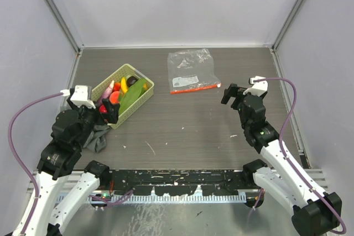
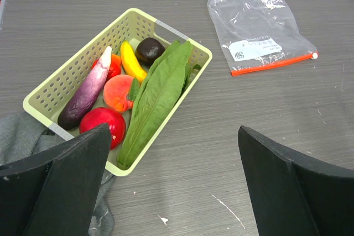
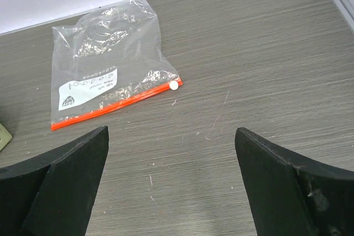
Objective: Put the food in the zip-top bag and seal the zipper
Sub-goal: Pick up the zipper food storage bag at the center of the board.
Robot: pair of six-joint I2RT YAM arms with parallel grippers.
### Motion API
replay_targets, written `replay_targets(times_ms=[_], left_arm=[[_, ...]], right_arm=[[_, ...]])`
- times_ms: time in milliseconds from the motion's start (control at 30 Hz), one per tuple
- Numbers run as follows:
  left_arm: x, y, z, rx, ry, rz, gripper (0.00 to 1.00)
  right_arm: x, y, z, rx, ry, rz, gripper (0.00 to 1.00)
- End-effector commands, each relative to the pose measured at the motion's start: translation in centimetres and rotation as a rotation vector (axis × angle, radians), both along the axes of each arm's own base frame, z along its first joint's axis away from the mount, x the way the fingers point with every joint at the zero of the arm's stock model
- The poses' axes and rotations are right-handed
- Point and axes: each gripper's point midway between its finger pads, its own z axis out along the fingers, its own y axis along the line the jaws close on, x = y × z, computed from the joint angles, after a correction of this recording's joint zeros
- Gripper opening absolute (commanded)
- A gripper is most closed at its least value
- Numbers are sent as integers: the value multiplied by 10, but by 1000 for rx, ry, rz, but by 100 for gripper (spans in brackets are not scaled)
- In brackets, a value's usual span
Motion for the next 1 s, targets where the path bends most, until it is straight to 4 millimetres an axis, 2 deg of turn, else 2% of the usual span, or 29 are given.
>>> replay_targets(times_ms=[0, 167, 500, 700, 800, 967], left_arm=[[2, -1, 16, -22, -57, -2, 98], [2, -1, 17, -22, -60, -5, 98], [2, -3, 17, -23, -59, -16, 98], [3, -5, 15, -23, -52, -26, 98], [4, -7, 13, -21, -43, -31, 98], [6, -8, 10, -20, -31, -35, 98]], right_arm=[[5, 1, 19, 24, -68, -7, 100], [8, 7, 17, 29, -67, 23, 100], [24, 42, 13, 10, -81, 199, 100], [51, 67, -12, 23, -3, 293, 100], [71, 72, -28, 60, 29, 350, 95], [103, 65, -55, 87, 94, 401, 91]])
